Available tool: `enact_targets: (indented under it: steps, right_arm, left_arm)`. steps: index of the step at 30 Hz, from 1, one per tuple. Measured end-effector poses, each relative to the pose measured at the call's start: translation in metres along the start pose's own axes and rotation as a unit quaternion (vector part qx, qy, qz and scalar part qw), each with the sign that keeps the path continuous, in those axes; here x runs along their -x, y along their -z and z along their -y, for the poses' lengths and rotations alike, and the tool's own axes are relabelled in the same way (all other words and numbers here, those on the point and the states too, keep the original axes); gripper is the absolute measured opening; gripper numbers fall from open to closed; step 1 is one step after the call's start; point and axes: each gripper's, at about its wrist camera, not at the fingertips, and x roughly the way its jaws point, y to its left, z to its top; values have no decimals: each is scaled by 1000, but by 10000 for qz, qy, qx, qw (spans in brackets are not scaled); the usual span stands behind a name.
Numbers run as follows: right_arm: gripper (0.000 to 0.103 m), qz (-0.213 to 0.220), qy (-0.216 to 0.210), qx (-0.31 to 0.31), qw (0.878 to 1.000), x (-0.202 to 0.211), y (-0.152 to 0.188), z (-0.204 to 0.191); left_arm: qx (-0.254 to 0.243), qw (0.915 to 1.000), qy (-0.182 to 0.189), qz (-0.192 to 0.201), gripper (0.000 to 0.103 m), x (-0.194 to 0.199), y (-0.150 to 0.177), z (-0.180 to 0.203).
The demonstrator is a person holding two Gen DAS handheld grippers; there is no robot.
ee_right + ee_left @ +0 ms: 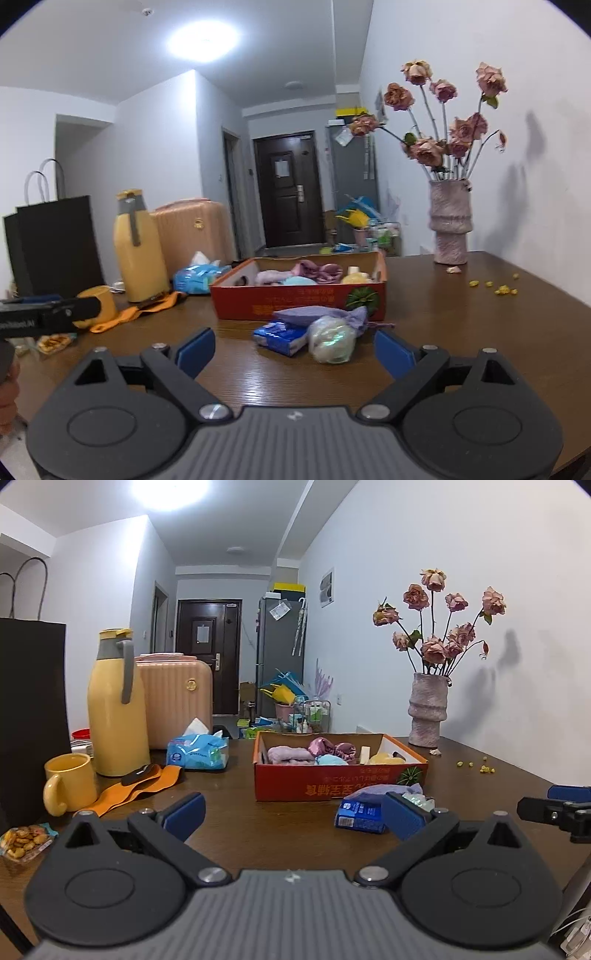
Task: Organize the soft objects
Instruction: 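Close the left and right tools on the blue tissue pack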
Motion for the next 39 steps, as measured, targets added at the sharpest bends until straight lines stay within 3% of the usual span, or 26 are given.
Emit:
enact_targets:
  steps: [2,7,11,14,17,19,21,27,33,35,39]
  right_arm:
    - [92,-10,25,-57,10000,-4,-1,2]
    - [77,-322,-156,-272,9990,-28,4,9]
    - [65,-687,-221,-513,9961,-65,8,15]
    - [64,-908,-304,-858,9917,-99,9,22]
    - [54,-1079,-316,-1040,9882,-133,10,26]
    - [51,-1200,-468,-1292,9832,-157,10,28]
    - [43,-1342,-624,-1515,9773,-179,10,27]
    - [42,-1511,-468,-1875,9694,-227,14,21]
    - [36,-1658,-503,-2465,9535,-249,24,32]
    - [31,-1674,-617,-2597,9491,-246,29,33]
    - [25,-1768,-808,-2326,9529,-222,33,24]
  left_arm:
    - [12,10000,43,-39,103,-7,0,2]
    - [-35,9994,148,-318,103,-32,8,7]
    - [41,9975,267,-653,103,-71,11,8]
    - [116,9956,397,-844,99,-112,8,8]
    - [233,9921,585,-1088,80,-159,3,9]
    - [376,9866,908,-1303,67,-194,3,8]
    - [515,9809,1028,-1568,62,-227,3,6]
    - [879,9622,1410,-2156,50,-294,8,5]
    - [1000,9472,1818,-2446,23,-297,20,3]
    - [1061,9468,1744,-2488,20,-286,19,0]
    - [1301,9464,1617,-2475,14,-240,29,-8]
